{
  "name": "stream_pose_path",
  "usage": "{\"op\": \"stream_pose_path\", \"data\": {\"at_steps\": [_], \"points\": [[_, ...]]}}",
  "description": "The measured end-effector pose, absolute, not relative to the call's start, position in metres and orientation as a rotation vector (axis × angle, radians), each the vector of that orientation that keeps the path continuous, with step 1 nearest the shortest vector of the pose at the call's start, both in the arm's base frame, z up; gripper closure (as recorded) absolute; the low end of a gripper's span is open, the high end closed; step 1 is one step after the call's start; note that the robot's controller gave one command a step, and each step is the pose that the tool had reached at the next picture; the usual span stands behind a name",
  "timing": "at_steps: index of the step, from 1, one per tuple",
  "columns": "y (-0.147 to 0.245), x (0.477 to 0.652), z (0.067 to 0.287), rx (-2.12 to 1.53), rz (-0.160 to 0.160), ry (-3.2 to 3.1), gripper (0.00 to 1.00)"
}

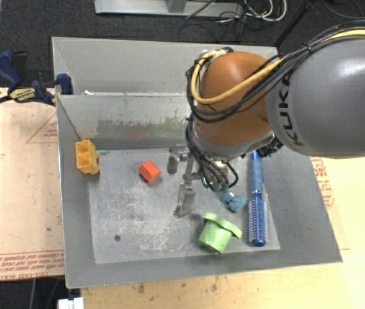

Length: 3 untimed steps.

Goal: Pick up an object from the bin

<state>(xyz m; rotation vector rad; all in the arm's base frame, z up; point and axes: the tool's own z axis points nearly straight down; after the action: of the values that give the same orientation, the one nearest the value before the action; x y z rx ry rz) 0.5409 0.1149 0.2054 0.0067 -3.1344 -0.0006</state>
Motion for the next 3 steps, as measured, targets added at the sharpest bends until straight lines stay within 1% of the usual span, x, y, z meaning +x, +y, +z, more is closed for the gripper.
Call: {"op": "stream_pose_path", "data": {"at_steps": [1,2,3], "points": [[0.152,0.622,0.175,0.048,-0.004,-3.146,0.0],[0.125,0.642,0.075,0.461,-0.001,-3.105,0.0],[0.126,0.644,0.079,0.461,-0.003,-3.11,1.0]]}}
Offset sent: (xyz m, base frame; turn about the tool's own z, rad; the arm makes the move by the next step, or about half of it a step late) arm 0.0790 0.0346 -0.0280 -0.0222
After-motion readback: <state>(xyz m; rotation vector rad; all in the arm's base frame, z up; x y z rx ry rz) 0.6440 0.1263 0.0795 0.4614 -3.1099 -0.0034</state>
